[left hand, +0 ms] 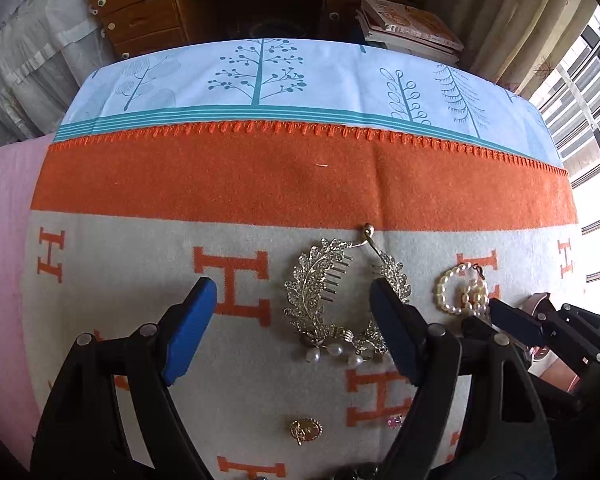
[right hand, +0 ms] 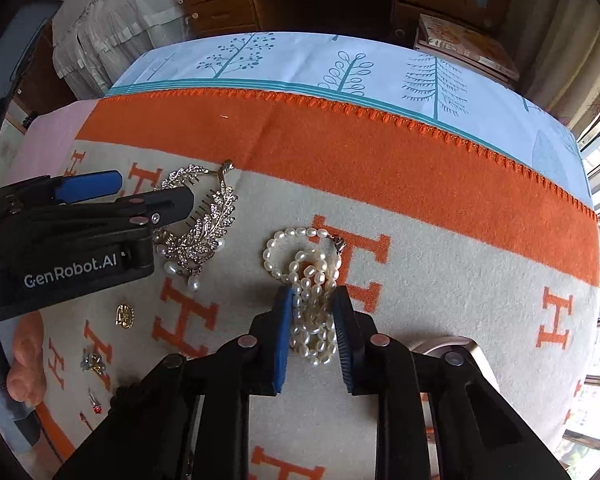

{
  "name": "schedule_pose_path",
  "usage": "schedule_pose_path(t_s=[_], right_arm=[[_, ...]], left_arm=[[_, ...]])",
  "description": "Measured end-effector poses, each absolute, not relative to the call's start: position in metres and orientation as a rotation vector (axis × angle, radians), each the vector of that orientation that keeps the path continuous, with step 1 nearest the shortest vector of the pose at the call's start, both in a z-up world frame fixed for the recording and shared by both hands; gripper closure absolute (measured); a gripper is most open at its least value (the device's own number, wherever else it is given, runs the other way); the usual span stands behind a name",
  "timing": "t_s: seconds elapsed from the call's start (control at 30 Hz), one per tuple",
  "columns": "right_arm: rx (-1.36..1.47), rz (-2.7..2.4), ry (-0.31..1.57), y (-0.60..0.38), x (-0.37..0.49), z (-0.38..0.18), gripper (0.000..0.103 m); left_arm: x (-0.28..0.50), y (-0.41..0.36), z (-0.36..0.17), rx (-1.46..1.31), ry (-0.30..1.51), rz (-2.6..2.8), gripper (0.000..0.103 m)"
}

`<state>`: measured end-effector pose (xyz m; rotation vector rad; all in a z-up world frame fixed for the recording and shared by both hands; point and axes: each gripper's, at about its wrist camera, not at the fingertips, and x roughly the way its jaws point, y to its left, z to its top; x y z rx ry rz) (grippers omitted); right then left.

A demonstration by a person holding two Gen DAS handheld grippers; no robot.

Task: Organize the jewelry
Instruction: 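Grasp the coiled pearl necklace with the right tool while the left tool grasps the silver leaf hair comb, then carry the pearl necklace in the right tool while the left tool carries the comb to the pink tray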

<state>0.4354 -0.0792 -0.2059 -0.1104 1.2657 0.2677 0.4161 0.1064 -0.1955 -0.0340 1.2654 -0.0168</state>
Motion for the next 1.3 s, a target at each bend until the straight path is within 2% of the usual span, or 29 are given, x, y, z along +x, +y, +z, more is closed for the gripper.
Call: schedule_pose_path(t_s=[0.13,0.2,0.23,0.27,0.3,0.43,0.6,0.77,0.8,1.1,1.23,1.3], right_arm=[[-0.04,0.259,1.243,-0.091,0.43,-0.195,0.089],[0.006,0.262,1.226,-0.1,0.425,-0.185,0.09],[0.026,0.265,1.218,-0.102,0.425,-0.181,0.09],[0.043,0.27,1.211,-0.105,0.424,-0.177,0.09],[0.055,0.275,1.204,-0.106,0.423,-0.173,0.09],[0.092,0.304,1.167,-0.107,0.415,-0.155,0.09],[0.125,0.331,1.117,-0.109,0.408,-0.134,0.09],[0.162,0.354,1.058,-0.122,0.392,-0.105,0.091],[0.167,0.362,1.042,-0.133,0.382,-0.092,0.103],[0.167,0.402,0.868,-0.167,0.3,0.002,0.103],[0.141,0.41,0.928,-0.169,0.273,0.004,0.102],[0.135,0.406,0.981,-0.168,0.272,-0.013,0.097]], left_arm=[[0.418,0.106,-0.198,-0.051,1.27,-0.022,0.033],[0.418,0.105,-0.198,-0.047,1.275,-0.017,0.043],[0.419,0.105,-0.2,-0.041,1.288,-0.013,0.056],[0.421,0.104,-0.203,-0.043,1.307,-0.013,0.065],[0.42,0.104,-0.203,-0.035,1.305,-0.005,0.065],[0.419,0.103,-0.202,-0.029,1.311,0.005,0.079],[0.414,0.103,-0.197,-0.03,1.299,0.019,0.079],[0.399,0.1,-0.168,-0.04,1.242,0.003,0.079],[0.395,0.098,-0.159,-0.036,1.229,-0.003,0.079],[0.338,0.068,-0.073,0.0,1.107,-0.08,0.079],[0.313,0.058,-0.044,-0.011,1.07,-0.109,0.079],[0.299,0.055,-0.033,-0.013,1.056,-0.115,0.079]])
